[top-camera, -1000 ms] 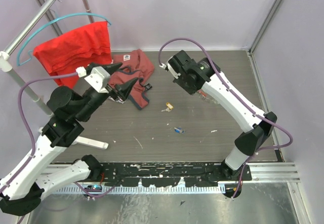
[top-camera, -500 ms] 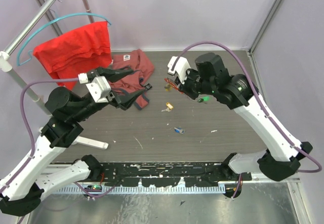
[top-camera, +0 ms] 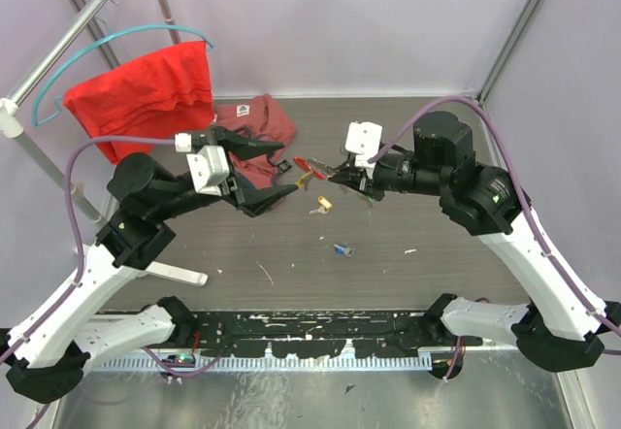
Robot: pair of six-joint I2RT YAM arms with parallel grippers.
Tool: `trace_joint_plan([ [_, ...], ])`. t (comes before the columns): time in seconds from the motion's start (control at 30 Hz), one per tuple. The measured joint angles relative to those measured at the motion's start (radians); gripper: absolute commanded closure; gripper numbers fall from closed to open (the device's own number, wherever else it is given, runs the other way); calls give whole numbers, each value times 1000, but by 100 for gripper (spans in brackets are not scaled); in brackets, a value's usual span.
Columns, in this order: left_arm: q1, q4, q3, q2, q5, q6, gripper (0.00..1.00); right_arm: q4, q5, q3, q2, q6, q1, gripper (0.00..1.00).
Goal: Put the keys on the keyring
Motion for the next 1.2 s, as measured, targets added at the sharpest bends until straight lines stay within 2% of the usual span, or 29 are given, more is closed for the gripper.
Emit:
trace_joint_plan([
  [0.17,0,0,19,35,60,-16,29,21,-71,0,-5,-10,0,99],
  [0.27,0,0,33,45,92,-23,36,23,-99,0,-5,-14,0,99],
  [0.77,0,-5,113,99,217,-49,54,16,-201,0,-7,-50,0,99],
  [0.97,0,-9,117,119,245,-56,57,5,-226,0,-15,-57,0,99],
  [1.2,0,-17,139,143,274,-69,64,1,-246,0,-20,-58,0,99],
])
